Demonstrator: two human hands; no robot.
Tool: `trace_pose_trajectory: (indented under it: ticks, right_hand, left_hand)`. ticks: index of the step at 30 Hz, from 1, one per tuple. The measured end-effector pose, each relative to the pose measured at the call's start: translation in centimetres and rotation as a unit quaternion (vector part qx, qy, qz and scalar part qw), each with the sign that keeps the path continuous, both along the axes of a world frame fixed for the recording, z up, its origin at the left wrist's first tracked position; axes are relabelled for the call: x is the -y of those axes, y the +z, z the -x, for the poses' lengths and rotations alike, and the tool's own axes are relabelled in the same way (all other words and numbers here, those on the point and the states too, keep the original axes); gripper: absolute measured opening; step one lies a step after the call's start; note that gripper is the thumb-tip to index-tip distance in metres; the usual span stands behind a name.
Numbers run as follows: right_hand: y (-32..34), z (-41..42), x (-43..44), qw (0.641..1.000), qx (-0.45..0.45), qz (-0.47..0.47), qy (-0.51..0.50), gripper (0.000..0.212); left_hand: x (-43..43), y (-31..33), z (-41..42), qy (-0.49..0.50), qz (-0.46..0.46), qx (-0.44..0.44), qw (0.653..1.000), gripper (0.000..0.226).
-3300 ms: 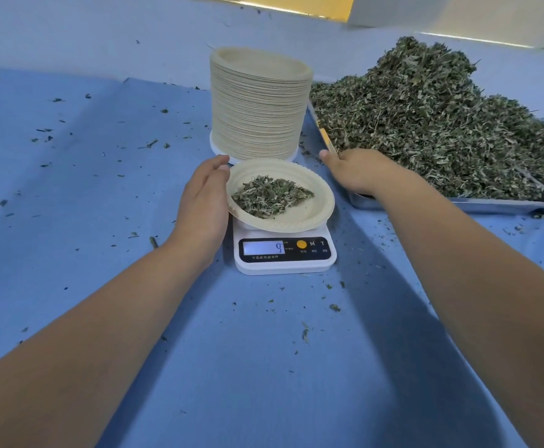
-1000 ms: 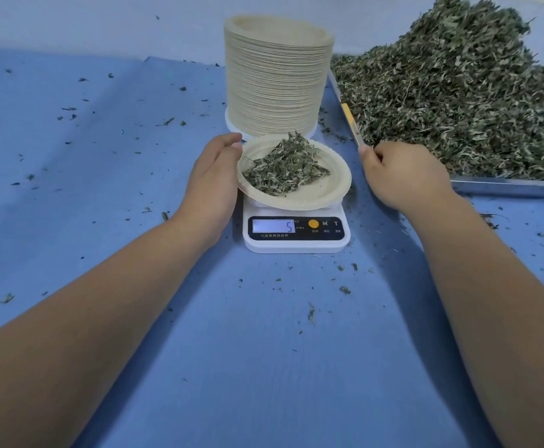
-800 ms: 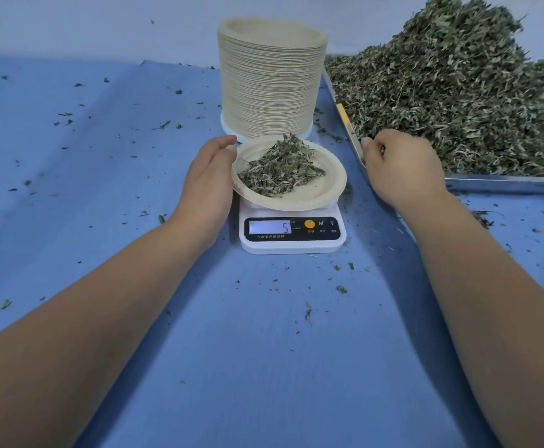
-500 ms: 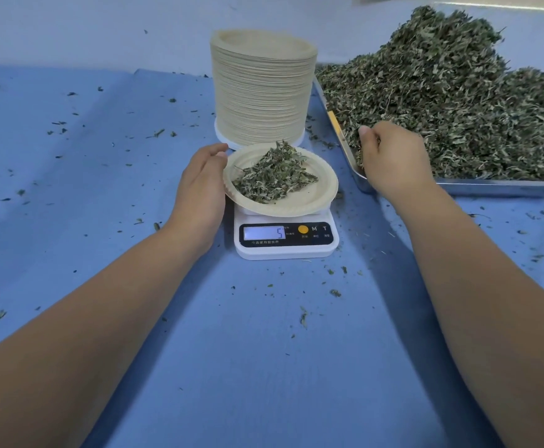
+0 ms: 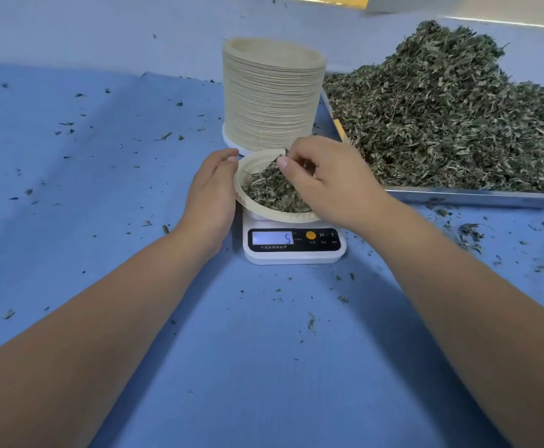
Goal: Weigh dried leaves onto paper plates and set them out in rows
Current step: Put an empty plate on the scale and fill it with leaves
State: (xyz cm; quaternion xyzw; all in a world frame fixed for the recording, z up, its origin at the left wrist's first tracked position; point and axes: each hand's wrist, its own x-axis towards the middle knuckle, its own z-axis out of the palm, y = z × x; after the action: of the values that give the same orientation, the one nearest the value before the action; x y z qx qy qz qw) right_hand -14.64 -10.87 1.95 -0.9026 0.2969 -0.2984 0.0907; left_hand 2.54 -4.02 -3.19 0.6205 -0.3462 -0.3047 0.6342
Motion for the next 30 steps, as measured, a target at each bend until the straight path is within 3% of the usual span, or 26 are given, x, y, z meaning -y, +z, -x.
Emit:
trace_pose_trajectory:
  ticks: [7,12,17,30]
  right_hand:
    - [-0.7,1.9,1.3,0.986,0.148,-0.054,-0.055,0.031]
    - [-2.3,5.0,3.5,0.982,0.137,-0.020,-0.132,0.031]
    - [-3.3,5.9,4.4,0.973,0.149,-0.043,-0.171,0.032]
    - [-3.2,5.3,3.8,0.978,0.148,-0.021,-0.144,0.030]
  left_hand:
    - [-0.1,0.2,0.0,-0.002,-0.008,0.007,1.000,0.036]
    - [-0.1,0.1,0.0,0.000,-0.008,0.010,1.000,0.041]
    - [0.0,-0.1,0.0,-0.009,-0.003,0.025,1.000,0.029]
    - [-0.2,0.3,0.0,-0.005,-0.017,0.001,1.000,0.032]
